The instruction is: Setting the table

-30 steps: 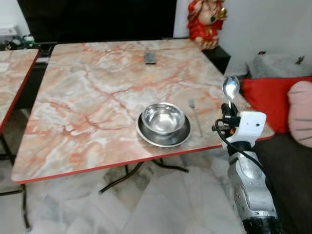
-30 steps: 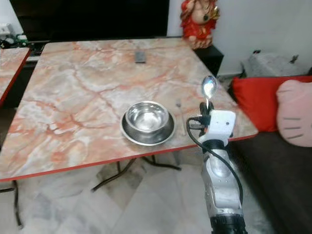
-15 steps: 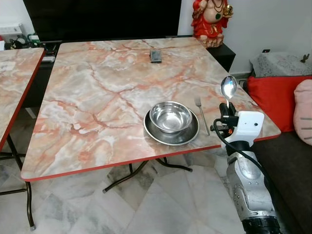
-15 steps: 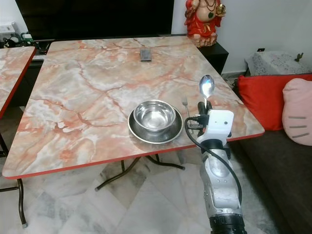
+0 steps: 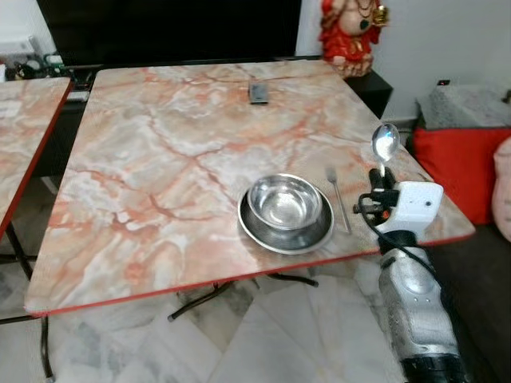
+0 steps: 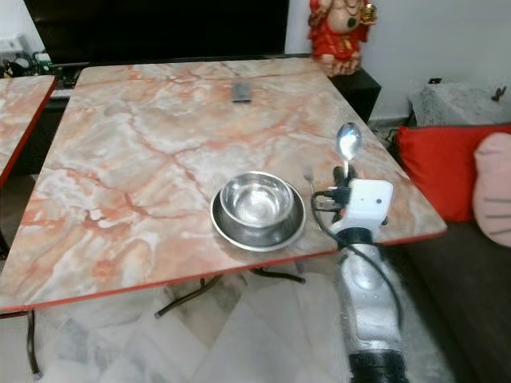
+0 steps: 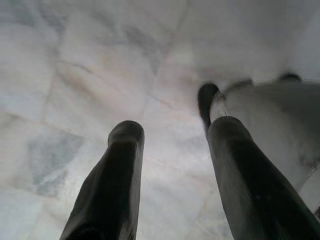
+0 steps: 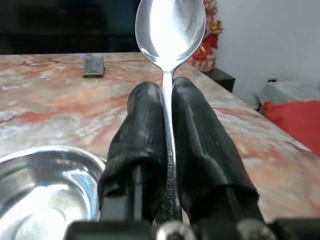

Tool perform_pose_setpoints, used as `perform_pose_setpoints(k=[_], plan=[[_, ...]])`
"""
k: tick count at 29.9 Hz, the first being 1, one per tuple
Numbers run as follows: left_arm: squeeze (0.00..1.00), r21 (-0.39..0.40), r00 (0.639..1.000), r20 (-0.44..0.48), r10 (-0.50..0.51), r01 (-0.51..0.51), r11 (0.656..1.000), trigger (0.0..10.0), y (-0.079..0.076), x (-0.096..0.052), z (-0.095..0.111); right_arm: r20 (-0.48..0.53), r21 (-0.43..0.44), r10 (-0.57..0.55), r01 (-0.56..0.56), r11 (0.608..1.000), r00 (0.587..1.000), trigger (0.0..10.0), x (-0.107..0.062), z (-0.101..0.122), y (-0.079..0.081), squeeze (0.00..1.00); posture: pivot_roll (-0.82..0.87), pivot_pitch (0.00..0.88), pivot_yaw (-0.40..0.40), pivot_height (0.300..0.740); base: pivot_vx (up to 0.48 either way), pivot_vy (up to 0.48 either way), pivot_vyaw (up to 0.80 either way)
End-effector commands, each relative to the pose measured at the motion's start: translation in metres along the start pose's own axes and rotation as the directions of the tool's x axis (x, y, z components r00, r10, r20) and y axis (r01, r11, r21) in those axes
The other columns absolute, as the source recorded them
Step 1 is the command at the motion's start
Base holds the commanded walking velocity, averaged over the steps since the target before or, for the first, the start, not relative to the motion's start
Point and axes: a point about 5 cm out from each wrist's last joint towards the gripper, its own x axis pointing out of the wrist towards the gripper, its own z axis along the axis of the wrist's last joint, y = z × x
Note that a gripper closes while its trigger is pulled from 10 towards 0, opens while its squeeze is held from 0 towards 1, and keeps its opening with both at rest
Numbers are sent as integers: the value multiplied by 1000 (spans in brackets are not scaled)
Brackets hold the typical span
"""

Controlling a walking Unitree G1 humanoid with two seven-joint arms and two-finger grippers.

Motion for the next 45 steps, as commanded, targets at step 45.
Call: perform_pose_setpoints(k=[45], plan=[[0, -2, 1000, -11, -22, 22, 1000, 10000, -10, 3, 4, -381, -196, -112, 38, 980, 918, 10000, 14, -41, -80, 0, -40, 131, 7, 740, 38, 0, 0]])
